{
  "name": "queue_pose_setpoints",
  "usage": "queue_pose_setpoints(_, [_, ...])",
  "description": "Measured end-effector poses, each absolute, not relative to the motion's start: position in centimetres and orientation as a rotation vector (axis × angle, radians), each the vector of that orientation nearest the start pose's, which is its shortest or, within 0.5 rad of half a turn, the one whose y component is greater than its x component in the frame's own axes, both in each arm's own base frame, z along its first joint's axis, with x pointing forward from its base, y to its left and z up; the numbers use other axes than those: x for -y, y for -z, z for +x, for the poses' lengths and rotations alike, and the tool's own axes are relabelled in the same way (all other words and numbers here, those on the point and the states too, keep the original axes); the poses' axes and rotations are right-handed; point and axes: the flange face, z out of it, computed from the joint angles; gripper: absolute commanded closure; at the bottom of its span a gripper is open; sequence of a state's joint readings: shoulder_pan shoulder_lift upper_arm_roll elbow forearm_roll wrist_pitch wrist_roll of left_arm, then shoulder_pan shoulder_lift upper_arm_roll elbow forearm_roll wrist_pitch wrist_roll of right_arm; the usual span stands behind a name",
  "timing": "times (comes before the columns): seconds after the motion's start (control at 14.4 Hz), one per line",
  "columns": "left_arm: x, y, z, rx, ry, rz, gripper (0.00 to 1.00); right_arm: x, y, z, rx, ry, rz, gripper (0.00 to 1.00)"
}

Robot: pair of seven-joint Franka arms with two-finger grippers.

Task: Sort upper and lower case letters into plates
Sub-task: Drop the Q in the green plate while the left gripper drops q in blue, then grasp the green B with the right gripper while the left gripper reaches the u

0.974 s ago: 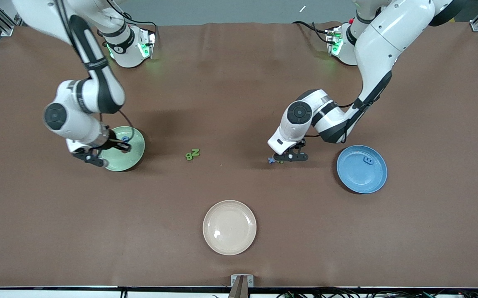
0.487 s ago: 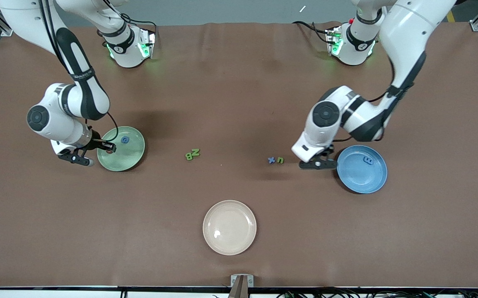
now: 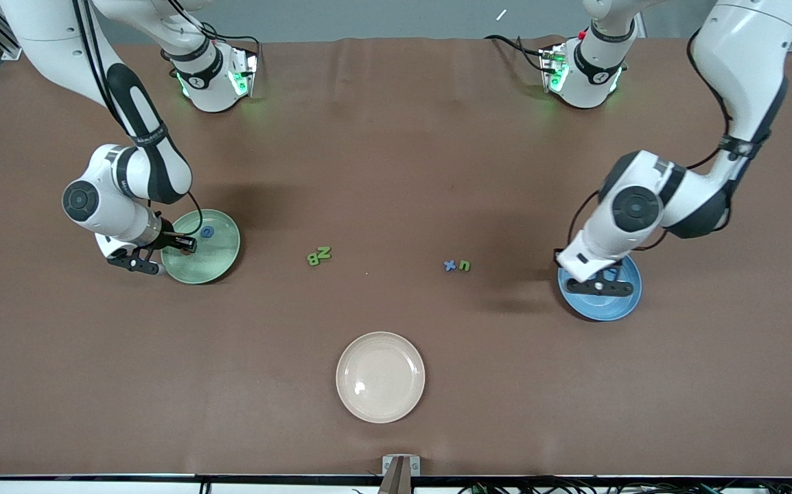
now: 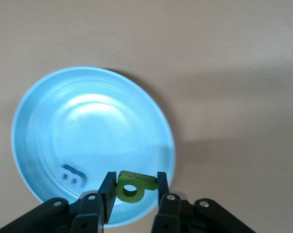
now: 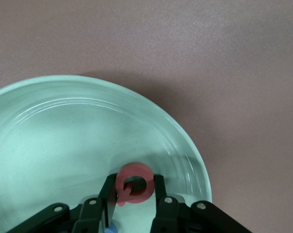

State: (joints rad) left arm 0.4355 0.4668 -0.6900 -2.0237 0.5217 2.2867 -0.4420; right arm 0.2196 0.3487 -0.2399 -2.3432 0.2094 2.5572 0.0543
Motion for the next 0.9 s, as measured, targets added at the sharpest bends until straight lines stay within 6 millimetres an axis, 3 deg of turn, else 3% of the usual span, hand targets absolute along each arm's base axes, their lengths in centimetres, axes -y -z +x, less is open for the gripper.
queue_pose_setpoints(0.28, [9.4, -23.9, 58.5, -0.27, 0.077, -3.015, 0.83, 1.5, -18.4, 50.3, -0.375, -0.239, -3.08, 0.0])
queue_pose_setpoints(0.49, [7.9, -21.6, 58.7, -0.284, 0.09, -3.039, 0.82, -0.5, -21.8, 52.1, -0.416, -0.307, -3.043, 0.0])
queue_pose_setpoints(0.7, [6.6, -19.9, 58.9, -0.285, 0.086, -3.051, 0.82, -6.6, -25.3, 53.3, -0.538, -0.295, -3.029, 0.0])
queue_pose_setpoints(0.9, [5.5, -18.9, 59.2, -0.286, 0.082, -3.051, 0.8, -15.0, -26.2, 52.5, -0.676, -0.259, -3.027, 0.0])
